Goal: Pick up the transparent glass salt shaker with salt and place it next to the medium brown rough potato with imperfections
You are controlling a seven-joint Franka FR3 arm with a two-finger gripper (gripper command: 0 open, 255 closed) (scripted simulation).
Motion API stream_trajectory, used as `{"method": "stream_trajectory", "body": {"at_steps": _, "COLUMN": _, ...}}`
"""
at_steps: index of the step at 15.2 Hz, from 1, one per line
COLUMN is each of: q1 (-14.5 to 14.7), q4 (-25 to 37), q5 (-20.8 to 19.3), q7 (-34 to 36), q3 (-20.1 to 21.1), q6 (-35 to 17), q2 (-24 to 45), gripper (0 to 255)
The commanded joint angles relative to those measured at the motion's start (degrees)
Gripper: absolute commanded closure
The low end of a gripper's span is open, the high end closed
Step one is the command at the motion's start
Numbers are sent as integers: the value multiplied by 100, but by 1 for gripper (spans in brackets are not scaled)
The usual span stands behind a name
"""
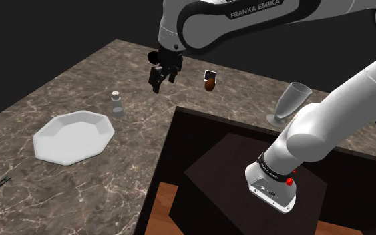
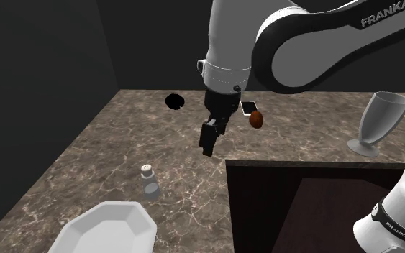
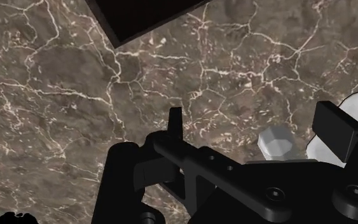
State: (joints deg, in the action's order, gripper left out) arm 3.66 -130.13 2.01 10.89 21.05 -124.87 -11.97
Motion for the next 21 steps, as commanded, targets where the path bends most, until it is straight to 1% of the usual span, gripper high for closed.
{"method": "stream_trajectory", "body": {"at_steps": 1, "q1": 3, "q4": 234, "q5": -198, "q7": 292, "q3": 153, "q6": -249, "q2": 415, "gripper": 0}}
{"method": "stream_trajectory", "body": {"at_steps": 4, "q1": 33, "q4": 633, "q5": -604, "q7": 744, "q3": 313, "q6": -554, "q2": 1060, "gripper": 0}}
{"method": "stream_trajectory", "body": {"at_steps": 7, "q1": 130, "q4": 1109, "q5": -1089, "q7": 1219, "q3": 395, "q6": -769, "q2": 1726, "gripper": 0}}
{"method": "stream_trajectory", "body": {"at_steps": 12, "q1": 484, "q4": 2078, "q5": -1894, "q7": 1930, "q3": 323, "q6": -933, "q2": 2839, "gripper": 0}}
{"method": "stream_trajectory", "body": {"at_steps": 13, "q1": 541, "q4": 2198, "q5": -1969, "q7": 1993, "q3": 296, "q6": -938, "q2": 2960, "gripper": 0}}
{"method": "stream_trajectory", "body": {"at_steps": 21, "q1": 633, "q4": 2206, "q5": -2246, "q7": 2166, "q3": 151, "q6": -1319, "q2": 3389, "gripper": 0}}
